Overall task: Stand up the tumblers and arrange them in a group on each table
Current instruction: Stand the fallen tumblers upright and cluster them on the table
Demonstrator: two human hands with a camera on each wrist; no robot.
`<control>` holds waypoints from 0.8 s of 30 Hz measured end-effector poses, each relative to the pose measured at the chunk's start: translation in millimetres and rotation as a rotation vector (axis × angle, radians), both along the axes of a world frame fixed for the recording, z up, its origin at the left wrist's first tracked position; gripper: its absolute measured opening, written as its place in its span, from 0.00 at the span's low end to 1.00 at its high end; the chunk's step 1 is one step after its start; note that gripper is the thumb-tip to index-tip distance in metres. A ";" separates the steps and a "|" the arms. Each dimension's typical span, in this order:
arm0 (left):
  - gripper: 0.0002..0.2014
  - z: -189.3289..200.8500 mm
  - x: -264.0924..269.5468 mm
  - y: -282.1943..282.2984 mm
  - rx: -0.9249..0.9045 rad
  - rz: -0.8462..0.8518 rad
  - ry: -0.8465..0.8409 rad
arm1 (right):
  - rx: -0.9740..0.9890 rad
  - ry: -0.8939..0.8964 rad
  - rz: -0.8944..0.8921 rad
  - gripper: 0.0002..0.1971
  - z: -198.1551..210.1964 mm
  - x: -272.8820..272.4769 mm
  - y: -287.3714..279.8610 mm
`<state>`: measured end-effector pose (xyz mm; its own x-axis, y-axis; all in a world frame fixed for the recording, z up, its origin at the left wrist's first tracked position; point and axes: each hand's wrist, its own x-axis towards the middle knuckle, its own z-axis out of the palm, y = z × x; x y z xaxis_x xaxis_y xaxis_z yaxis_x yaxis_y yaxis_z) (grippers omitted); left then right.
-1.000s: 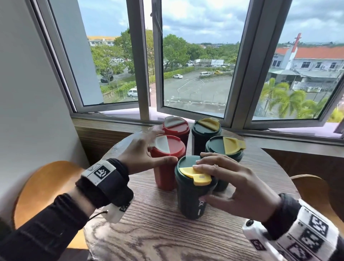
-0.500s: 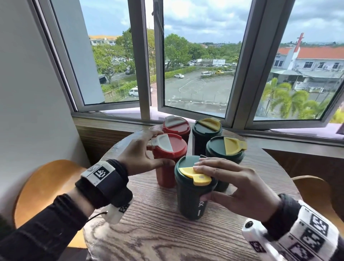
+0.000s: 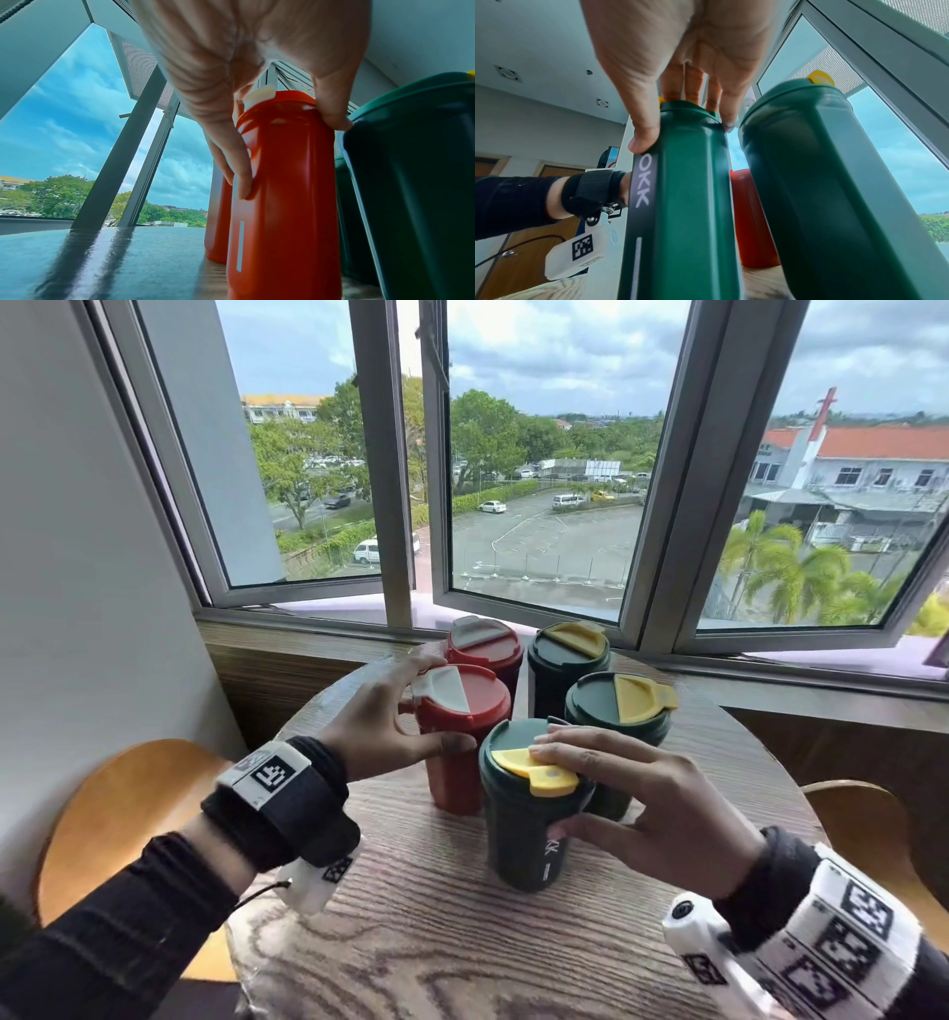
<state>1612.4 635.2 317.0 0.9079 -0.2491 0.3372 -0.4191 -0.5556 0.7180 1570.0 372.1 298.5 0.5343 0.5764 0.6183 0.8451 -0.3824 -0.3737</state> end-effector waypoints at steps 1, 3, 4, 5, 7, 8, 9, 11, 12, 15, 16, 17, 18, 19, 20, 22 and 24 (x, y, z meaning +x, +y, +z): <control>0.38 0.7 -0.7 -0.2 0.005 -0.001 -0.002 | -0.002 -0.001 0.000 0.26 0.4 0.1 0.6; 0.38 1.5 -2.1 -0.3 0.012 -0.003 -0.003 | -0.010 -0.011 -0.005 0.26 0.4 0.3 1.6; 0.37 1.7 -2.6 -0.4 0.014 -0.006 -0.001 | -0.012 -0.012 -0.006 0.26 0.2 0.5 1.5; 0.37 1.8 -3.2 -0.6 0.017 -0.008 0.002 | -0.012 -0.011 -0.006 0.26 -0.1 0.3 1.1; 0.38 2.2 -3.6 -0.6 0.019 -0.007 0.004 | -0.003 -0.007 0.000 0.26 -0.3 -0.2 -0.1; 0.38 2.3 -3.5 -0.5 0.018 -0.007 0.006 | 0.004 -0.003 0.006 0.25 -0.5 -0.2 -0.4; 0.38 2.3 -3.5 -0.3 0.018 -0.009 0.007 | 0.010 0.002 0.014 0.25 -0.4 -0.1 -0.5; 0.38 2.3 -3.4 -0.2 0.025 -0.014 0.000 | 0.016 0.011 0.028 0.25 -0.6 0.8 0.1; 0.38 2.2 -3.4 -0.2 0.030 -0.014 -0.004 | 0.018 0.014 0.032 0.25 -1.0 1.5 0.2; 0.38 2.4 -3.2 -0.2 0.029 -0.015 -0.006 | 0.022 0.019 0.033 0.25 -2.4 2.5 -0.3; 0.38 2.3 -2.9 -0.2 0.029 -0.015 -0.004 | 0.020 0.019 0.031 0.25 -2.7 2.4 -0.4; 0.38 2.3 -2.8 -0.4 0.028 -0.016 -0.003 | 0.019 0.017 0.026 0.25 -2.7 2.4 -0.6; 0.38 2.0 -2.8 -0.7 0.028 -0.017 0.000 | 0.016 0.015 0.022 0.25 -2.3 2.2 -0.5; 0.38 1.5 -2.8 -0.8 0.026 -0.016 -0.001 | 0.013 0.013 0.016 0.25 -1.9 2.3 -0.5; 0.38 0.6 -2.7 -0.4 0.024 -0.009 -0.002 | 0.007 0.012 0.011 0.25 -1.1 2.5 -0.2; 0.40 -0.7 -3.7 0.5 0.015 0.005 0.007 | -0.015 0.010 -0.002 0.28 1.6 0.4 0.3; 0.45 -1.5 -4.1 2.0 0.002 -0.004 0.040 | -0.036 -0.001 -0.031 0.33 7.8 -5.1 -2.2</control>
<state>1608.2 637.2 315.5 0.9197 -0.2531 0.3002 -0.3922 -0.5556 0.7331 1564.8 369.9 306.3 0.5516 0.5812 0.5982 0.8329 -0.4216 -0.3584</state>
